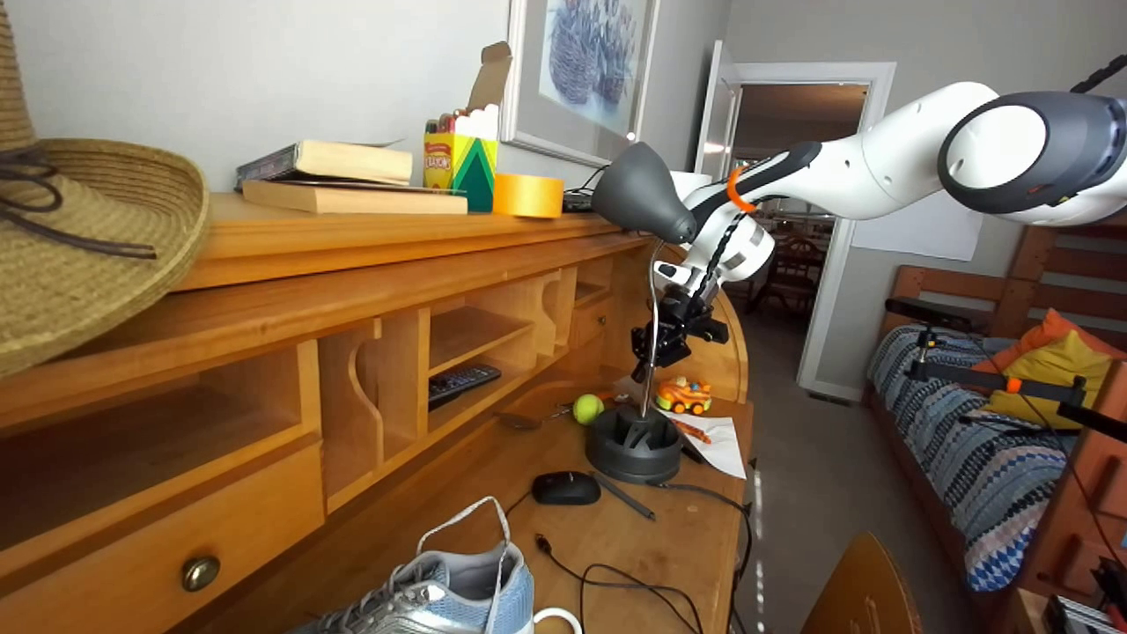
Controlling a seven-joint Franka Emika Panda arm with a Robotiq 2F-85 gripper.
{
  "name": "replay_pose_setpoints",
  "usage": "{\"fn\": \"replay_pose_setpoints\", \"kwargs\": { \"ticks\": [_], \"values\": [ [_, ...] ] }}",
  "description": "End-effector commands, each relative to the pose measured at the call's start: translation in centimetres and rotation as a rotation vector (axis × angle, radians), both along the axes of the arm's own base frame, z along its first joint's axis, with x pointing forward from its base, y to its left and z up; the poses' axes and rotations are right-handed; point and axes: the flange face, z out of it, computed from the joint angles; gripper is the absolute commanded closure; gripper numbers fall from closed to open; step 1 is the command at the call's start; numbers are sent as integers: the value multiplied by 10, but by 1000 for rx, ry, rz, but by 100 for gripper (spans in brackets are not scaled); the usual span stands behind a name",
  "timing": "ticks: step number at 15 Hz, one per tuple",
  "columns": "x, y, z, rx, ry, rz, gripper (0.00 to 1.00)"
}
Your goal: Press a button on the lamp stand
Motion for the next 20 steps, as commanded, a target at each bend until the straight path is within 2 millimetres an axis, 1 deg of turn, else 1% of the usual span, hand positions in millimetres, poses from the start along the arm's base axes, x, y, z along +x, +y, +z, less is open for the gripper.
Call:
{"fn": "replay_pose_setpoints", "kwargs": {
  "ticks": [1, 5, 8, 11, 14, 17, 20],
  "values": [
    [-5, 1, -8, 20, 51, 23, 100],
    [-12, -2, -12, 8, 97, 31, 100],
    [-12, -3, -13, -15, 107, 20, 100],
    [-10, -3, -18, -49, 119, 1, 100],
    [-9, -5, -27, -92, 132, -13, 100],
    [-4, -5, -35, -120, 100, -27, 100],
    [2, -3, -37, -131, 68, -31, 100]
  ]
}}
